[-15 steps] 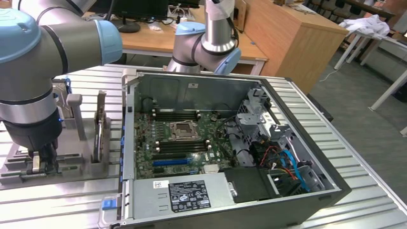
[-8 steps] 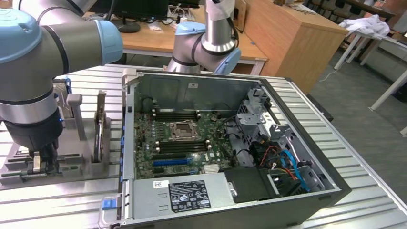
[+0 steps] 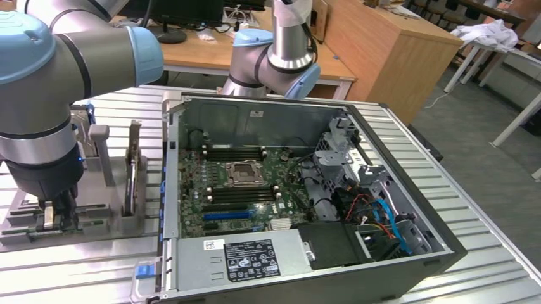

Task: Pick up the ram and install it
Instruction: 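Pick up the ram and move it above insertion slot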

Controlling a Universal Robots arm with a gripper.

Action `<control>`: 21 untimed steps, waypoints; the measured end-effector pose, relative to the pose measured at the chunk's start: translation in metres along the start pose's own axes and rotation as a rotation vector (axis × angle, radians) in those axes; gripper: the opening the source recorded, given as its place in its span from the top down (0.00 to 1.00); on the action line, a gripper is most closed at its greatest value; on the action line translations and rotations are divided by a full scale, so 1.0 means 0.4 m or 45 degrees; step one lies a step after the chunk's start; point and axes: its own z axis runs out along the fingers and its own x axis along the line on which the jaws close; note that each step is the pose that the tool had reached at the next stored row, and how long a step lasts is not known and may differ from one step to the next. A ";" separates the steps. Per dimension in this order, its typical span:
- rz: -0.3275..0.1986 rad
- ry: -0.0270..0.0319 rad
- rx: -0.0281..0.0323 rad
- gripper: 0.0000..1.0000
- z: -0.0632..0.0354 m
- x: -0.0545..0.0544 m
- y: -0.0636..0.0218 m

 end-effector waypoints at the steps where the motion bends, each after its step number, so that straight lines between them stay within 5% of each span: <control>1: 0.002 -0.0001 0.0000 0.88 0.000 0.000 0.000; 13: 0.035 -0.0013 0.0006 0.88 -0.002 0.000 0.000; 21: 0.046 -0.0017 0.0007 0.88 -0.037 -0.001 0.001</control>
